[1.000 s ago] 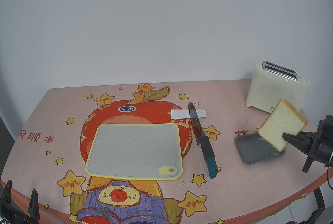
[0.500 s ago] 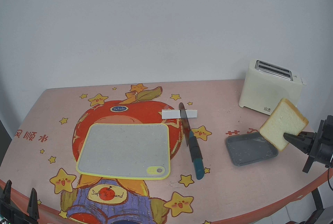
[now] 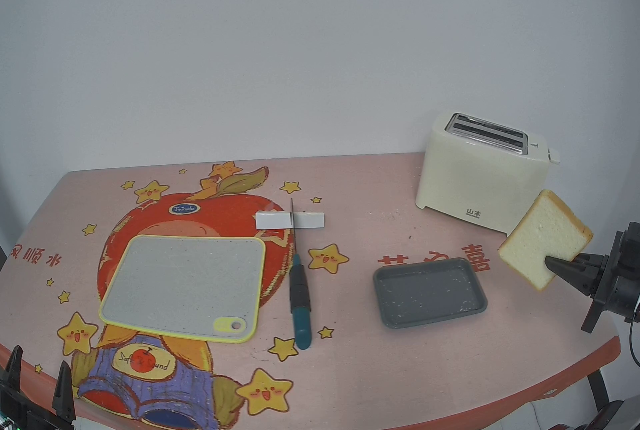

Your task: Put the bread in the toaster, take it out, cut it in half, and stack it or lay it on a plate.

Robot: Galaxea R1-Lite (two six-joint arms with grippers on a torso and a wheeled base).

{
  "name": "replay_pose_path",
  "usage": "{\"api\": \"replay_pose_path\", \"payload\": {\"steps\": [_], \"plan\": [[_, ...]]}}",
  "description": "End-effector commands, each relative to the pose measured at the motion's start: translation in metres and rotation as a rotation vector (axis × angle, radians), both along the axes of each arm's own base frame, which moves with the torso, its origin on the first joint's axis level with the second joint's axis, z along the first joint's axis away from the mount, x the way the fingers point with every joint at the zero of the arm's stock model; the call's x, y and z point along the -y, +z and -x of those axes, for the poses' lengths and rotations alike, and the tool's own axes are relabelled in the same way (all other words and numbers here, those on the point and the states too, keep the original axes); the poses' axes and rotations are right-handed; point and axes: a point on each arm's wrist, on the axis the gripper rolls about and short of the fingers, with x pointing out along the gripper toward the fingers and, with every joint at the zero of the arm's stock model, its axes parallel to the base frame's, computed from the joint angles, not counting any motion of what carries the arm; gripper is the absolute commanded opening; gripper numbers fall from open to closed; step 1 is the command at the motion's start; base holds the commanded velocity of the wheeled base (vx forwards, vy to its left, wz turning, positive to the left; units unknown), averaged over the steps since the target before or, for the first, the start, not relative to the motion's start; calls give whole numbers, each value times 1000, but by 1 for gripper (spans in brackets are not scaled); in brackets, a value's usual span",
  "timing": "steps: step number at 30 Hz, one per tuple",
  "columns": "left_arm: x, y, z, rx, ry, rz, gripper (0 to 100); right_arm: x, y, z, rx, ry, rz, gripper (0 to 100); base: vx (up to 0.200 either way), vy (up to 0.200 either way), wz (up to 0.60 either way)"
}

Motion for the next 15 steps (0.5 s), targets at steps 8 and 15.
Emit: {"api": "replay_pose_path", "payload": {"steps": [8, 15], "plan": [[0, -5, -1, -10, -1, -3, 100, 0, 2, -1, 8, 0, -3, 0, 0, -50, 0], [0, -5, -1, -10, -1, -3, 100, 0, 4, -1, 18, 1, -6, 0, 0, 0, 0]]}}
